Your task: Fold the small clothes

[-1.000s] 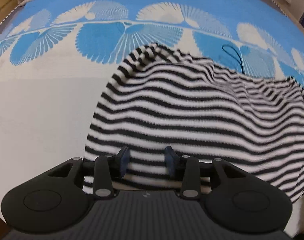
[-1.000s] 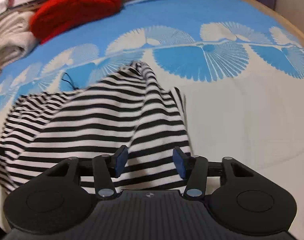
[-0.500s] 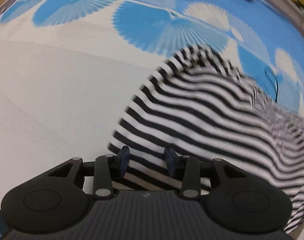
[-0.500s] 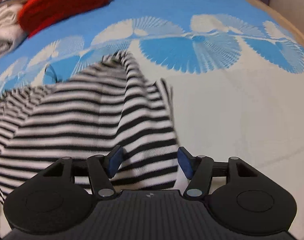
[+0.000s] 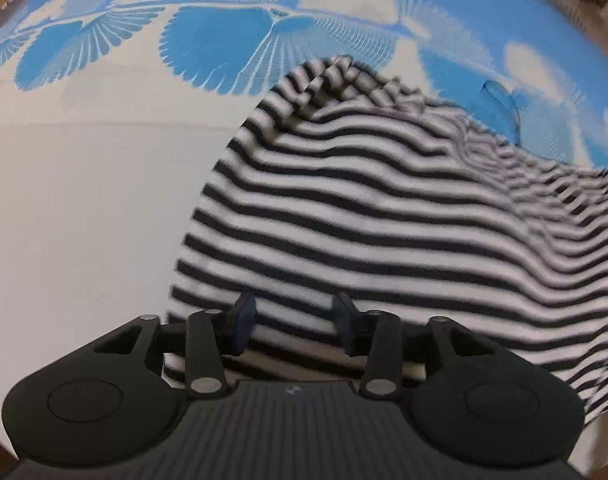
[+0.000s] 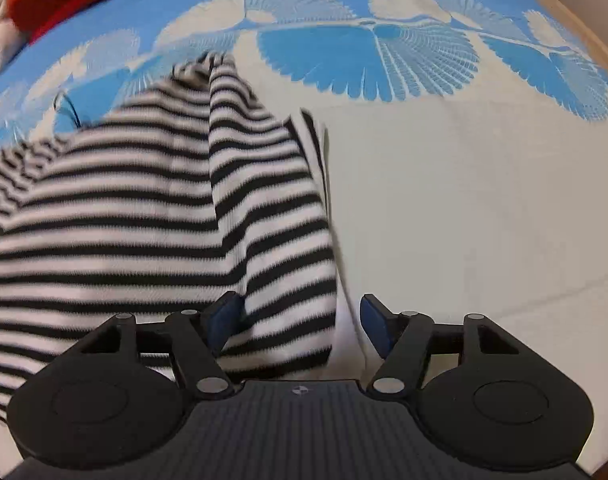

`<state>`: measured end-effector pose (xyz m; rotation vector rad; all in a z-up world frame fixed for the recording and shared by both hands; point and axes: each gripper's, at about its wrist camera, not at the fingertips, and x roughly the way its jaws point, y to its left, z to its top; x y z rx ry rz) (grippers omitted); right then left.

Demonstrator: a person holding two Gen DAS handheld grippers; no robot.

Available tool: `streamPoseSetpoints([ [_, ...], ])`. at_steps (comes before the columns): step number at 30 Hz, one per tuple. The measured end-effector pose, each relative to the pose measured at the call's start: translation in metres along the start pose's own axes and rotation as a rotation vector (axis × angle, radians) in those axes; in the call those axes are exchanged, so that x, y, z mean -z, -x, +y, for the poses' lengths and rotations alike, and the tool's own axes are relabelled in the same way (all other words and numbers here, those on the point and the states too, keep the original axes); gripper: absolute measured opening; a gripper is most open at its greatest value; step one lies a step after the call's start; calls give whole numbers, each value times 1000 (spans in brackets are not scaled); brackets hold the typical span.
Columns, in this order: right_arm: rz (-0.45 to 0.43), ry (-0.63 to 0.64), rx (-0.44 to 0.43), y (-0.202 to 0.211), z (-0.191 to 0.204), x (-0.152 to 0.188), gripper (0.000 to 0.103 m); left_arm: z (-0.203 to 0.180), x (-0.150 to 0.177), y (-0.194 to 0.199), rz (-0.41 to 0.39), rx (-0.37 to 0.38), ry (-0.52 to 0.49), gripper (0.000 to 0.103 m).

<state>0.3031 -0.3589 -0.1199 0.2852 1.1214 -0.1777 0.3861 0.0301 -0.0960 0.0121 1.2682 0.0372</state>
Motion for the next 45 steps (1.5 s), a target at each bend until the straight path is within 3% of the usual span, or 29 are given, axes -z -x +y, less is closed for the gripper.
streamPoseSetpoints([
  [7, -105, -28, -23, 26, -8, -5, 64, 33, 13, 42, -108, 59, 69, 50],
  [13, -279, 7, -31, 72, -2, 6, 64, 39, 44, 87, -230, -25, -25, 50],
  [16, -369, 59, -37, 99, 2, 18, 64, 35, 66, 110, -289, -32, -43, 50],
  [27, -492, -16, -92, 162, -6, 65, 65, 15, 122, 143, -364, -21, -154, 51],
  [31, -500, -3, -91, 169, -7, 79, 65, 24, 131, 134, -373, 3, -181, 48],
  [32, -498, 10, -83, 168, -5, 82, 65, 28, 135, 128, -376, 13, -183, 37],
  [33, -496, 28, -73, 168, -4, 85, 65, 35, 139, 121, -371, 30, -177, 19],
  [35, -495, 70, -43, 164, -2, 91, 65, 52, 140, 102, -275, 83, -56, 8],
  [37, -492, 110, -8, 161, -1, 95, 65, 65, 139, 95, -255, 167, 45, 8],
  [40, -482, 131, 32, 158, -3, 99, 65, 70, 133, 86, -234, 147, 83, 8],
  [45, -482, 78, 32, 159, -12, 96, 65, 84, 123, 69, -170, 186, 201, 10],
])
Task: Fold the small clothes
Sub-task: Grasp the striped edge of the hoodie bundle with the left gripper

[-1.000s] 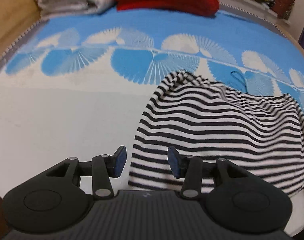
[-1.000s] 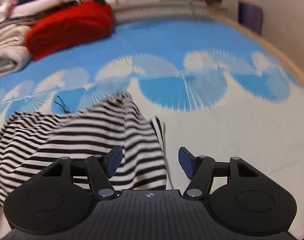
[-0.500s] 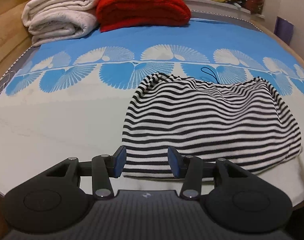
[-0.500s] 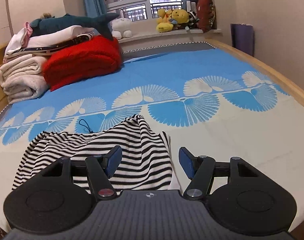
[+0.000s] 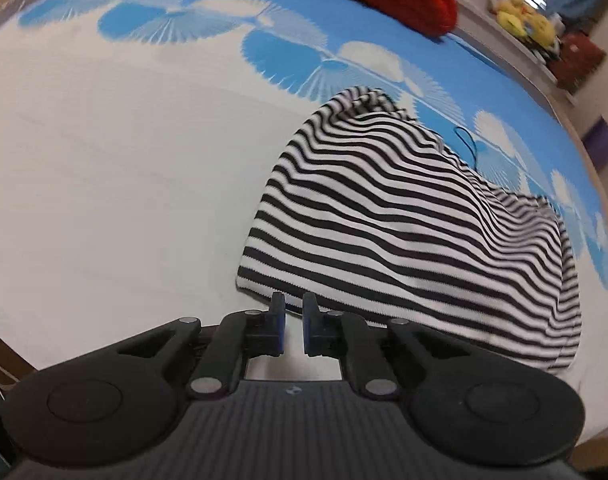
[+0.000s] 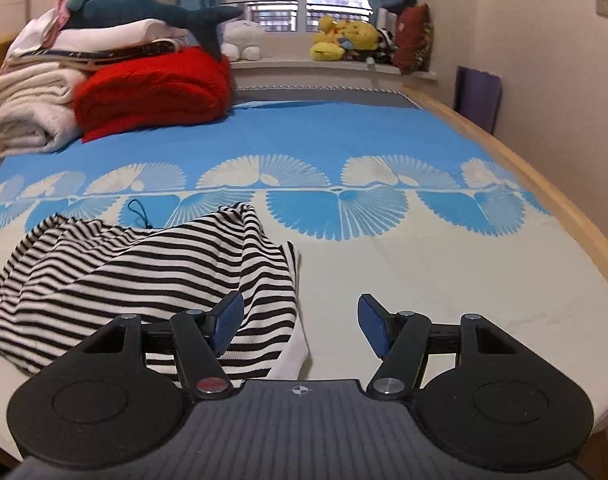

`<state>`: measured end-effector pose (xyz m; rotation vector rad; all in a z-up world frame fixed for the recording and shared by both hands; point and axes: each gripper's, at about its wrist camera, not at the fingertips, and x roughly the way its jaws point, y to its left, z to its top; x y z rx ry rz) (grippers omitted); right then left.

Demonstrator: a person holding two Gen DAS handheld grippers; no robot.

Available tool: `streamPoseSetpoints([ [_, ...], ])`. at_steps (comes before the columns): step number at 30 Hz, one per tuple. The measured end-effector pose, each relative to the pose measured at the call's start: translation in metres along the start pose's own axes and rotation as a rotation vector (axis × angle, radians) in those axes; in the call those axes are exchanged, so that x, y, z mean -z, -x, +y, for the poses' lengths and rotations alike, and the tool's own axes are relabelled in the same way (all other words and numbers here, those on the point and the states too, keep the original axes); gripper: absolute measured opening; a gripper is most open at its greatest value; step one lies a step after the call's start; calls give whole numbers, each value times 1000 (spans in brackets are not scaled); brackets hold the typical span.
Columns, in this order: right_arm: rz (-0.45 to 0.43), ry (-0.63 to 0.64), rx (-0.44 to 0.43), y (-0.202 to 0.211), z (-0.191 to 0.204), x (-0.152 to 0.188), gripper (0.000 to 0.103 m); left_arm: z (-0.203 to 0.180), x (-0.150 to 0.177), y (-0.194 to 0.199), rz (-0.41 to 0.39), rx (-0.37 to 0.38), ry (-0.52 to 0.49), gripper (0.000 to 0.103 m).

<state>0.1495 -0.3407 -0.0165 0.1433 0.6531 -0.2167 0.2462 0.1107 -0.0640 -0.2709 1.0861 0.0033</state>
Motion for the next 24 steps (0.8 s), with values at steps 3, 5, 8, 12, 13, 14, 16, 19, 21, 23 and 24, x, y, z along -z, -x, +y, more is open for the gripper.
streamPoseSetpoints([
  [3, 18, -1, 14, -6, 0, 0, 65, 7, -6, -9, 26, 3, 61, 17],
  [5, 32, 14, 21, -10, 3, 1, 65, 14, -8, -14, 41, 1, 113, 31],
  [8, 50, 36, 29, -16, 7, 2, 65, 24, -7, -22, 68, -5, 193, 38],
  [12, 70, 29, 37, -22, 7, 1, 65, 36, -8, -33, 87, 4, 292, 38],
  [13, 74, 22, 38, -23, 7, 1, 65, 38, -8, -35, 90, 12, 317, 38],
  [14, 76, 16, 40, -23, 6, 0, 65, 41, -8, -37, 93, 22, 346, 38],
  [16, 79, 1, 41, -25, 4, -1, 65, 45, -8, -42, 101, 39, 399, 38],
  [19, 87, -27, 41, -27, -2, -2, 65, 51, -7, -49, 113, 65, 483, 38],
  [21, 99, -53, 42, -29, -8, -3, 65, 53, -7, -52, 121, 68, 518, 38],
  [23, 111, -82, 40, -32, -15, -4, 65, 54, -7, -56, 120, 71, 550, 38],
  [24, 115, -102, 43, -34, -20, -5, 65, 54, -7, -57, 119, 71, 560, 38],
])
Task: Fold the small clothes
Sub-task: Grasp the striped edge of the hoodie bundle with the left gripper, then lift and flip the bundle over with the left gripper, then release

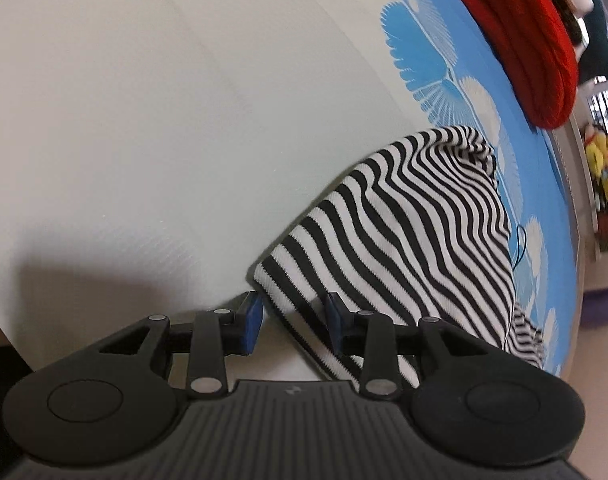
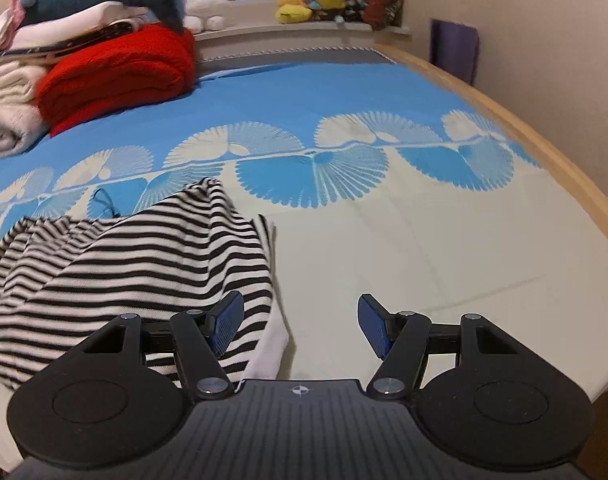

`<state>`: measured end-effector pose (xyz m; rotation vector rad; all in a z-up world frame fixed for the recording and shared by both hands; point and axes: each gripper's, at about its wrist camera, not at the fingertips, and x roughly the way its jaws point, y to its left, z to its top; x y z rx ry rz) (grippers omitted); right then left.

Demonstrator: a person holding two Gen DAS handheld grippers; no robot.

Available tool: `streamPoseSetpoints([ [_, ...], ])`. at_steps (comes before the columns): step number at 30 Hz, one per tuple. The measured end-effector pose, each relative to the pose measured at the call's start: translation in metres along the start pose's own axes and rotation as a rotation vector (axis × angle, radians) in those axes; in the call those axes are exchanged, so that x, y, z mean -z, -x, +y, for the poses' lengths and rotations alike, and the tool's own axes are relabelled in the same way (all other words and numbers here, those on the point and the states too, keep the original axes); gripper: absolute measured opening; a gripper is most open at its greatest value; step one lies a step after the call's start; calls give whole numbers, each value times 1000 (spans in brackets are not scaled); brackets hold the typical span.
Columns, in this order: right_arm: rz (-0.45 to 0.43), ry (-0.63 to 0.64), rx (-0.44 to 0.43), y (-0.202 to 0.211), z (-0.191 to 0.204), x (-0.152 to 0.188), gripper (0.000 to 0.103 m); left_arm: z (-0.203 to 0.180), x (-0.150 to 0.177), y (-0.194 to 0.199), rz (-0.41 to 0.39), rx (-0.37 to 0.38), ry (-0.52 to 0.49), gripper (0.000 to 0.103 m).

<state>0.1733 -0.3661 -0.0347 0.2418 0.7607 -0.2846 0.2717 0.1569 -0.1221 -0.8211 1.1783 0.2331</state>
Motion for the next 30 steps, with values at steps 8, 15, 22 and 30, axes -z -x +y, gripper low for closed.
streamPoseSetpoints([
  [8, 38, -102, 87, -12, -31, -5, 65, -24, 9, -6, -54, -78, -105, 7],
  [15, 43, -158, 145, -15, -58, -10, 65, -66, 24, 30, -158, -126, -337, 4],
  [22, 6, -257, 181, -12, -91, -17, 65, -211, 107, 100, -365, -7, -722, 3],
  [30, -46, -358, 224, -3, -122, -17, 65, -317, 305, 56, -118, 341, -1148, 4],
])
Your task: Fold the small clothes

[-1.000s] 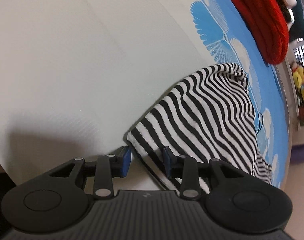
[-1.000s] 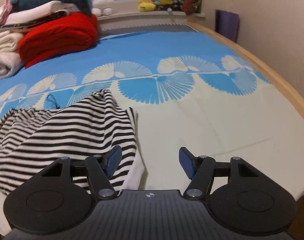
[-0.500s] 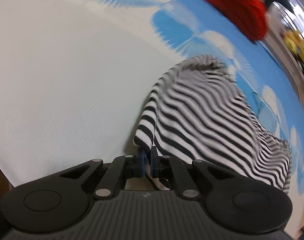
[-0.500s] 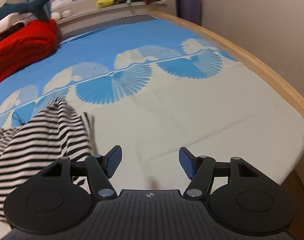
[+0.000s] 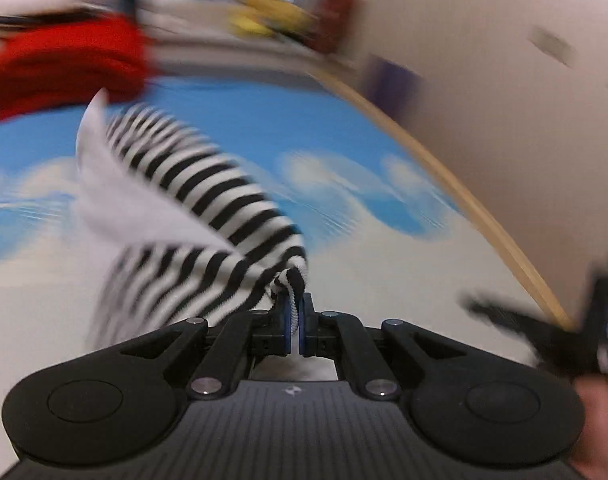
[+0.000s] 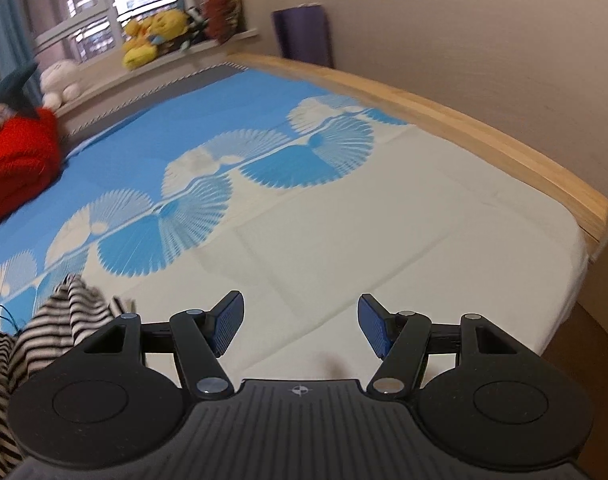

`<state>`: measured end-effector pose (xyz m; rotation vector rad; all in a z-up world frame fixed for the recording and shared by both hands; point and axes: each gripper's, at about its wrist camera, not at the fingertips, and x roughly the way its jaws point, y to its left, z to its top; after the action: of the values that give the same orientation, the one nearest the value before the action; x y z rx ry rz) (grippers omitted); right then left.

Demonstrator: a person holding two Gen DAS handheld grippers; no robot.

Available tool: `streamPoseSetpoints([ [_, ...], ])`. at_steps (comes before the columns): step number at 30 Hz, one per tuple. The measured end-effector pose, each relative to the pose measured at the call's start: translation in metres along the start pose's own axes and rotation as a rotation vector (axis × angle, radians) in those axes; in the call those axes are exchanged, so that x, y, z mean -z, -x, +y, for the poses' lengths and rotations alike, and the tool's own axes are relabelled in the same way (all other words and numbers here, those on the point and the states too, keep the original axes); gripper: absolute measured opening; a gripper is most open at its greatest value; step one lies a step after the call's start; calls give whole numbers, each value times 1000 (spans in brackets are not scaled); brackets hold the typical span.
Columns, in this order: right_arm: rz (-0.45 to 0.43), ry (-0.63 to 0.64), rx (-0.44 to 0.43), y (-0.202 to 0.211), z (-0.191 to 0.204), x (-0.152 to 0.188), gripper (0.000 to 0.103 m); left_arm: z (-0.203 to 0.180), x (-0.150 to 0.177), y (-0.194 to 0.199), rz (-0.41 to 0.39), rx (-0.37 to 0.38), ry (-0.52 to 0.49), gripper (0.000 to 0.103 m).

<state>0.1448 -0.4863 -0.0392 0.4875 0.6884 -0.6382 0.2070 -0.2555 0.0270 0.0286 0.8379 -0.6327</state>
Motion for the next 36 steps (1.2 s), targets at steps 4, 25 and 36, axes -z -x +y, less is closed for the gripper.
streamPoseSetpoints([
  [4, 1, -41, 2, -3, -10, -2, 65, -30, 41, -70, 247, 53, -79, 9],
  [25, 346, 256, -453, -63, 92, 26, 62, 193, 116, 111, 52, -284, 150, 31],
  [36, 425, 190, -535, -60, 88, 40, 1, 186, 116, 110, 24, -244, 149, 35],
])
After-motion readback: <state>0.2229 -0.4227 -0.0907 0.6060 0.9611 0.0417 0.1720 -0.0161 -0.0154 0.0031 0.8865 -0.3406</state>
